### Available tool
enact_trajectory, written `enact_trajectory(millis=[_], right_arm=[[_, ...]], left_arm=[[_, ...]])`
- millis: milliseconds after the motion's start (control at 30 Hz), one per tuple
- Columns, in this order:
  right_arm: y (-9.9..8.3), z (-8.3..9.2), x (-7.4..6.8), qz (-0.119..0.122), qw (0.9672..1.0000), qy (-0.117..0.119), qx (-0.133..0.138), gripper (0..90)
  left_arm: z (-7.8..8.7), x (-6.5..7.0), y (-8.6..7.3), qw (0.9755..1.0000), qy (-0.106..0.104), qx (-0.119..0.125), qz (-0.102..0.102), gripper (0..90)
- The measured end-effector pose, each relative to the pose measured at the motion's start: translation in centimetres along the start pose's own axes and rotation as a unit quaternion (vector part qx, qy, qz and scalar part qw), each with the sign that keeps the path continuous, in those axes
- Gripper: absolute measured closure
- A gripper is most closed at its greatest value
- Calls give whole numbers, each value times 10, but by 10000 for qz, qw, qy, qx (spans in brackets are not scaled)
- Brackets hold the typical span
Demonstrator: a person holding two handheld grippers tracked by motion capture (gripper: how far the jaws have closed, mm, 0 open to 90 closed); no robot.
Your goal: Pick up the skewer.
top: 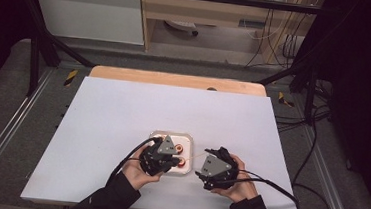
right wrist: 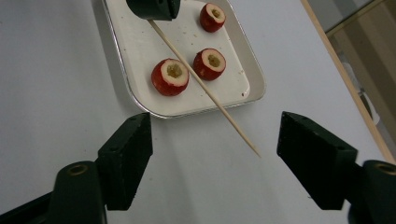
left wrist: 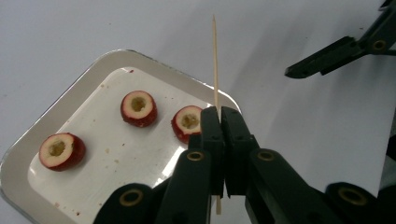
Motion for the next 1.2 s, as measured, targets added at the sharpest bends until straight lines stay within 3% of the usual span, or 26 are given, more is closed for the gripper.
enact_trajectory(millis=[167,400,433,567,700,733,800,867,967,1100,1200], right_arm=[[-4,-4,-3,571,9983,-3,-77,370],[-10,-9,-6,1382,9902,-39,-217,519],[-10,-10,-9,1328,9910,13,-194,542],[-13,-11,-8,1744,9844,-19,-244,620],[-15,-11,-9,1928,9809,-19,-259,686],[-15,-11,-10,2068,9780,-12,-258,732],[-16,-11,-10,2150,9762,-23,-286,773],[-16,-11,-10,2220,9747,-6,-275,787],[-16,-12,-11,2440,9694,11,-274,839],[-17,-12,-12,2544,9667,28,-287,878],[-18,-12,-13,2711,9620,12,-326,888]], left_arm=[[-6,7,4,9999,-45,-92,-105,886],[-12,18,11,9995,-142,-143,-229,886],[-12,20,12,9994,-160,-151,-255,886],[-14,25,13,9990,-214,-173,-339,886],[-15,27,13,9988,-242,-202,-372,886],[-15,27,13,9988,-245,-210,-375,886],[-17,28,13,9987,-271,-213,-369,886],[-17,28,13,9987,-284,-215,-367,886],[-18,28,12,9986,-289,-238,-373,886],[-18,27,12,9987,-300,-228,-352,886],[-18,27,12,9985,-347,-259,-324,885]])
Point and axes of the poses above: each handheld gripper's, and its own axes: z roughly backward along the jaws, y roughly out of its top, x roughly to its right, the point moved 10 cm from there along -z, roughly forward along the jaws, and after that the axes turned 4 degrees about z, right-handed, at the moved point
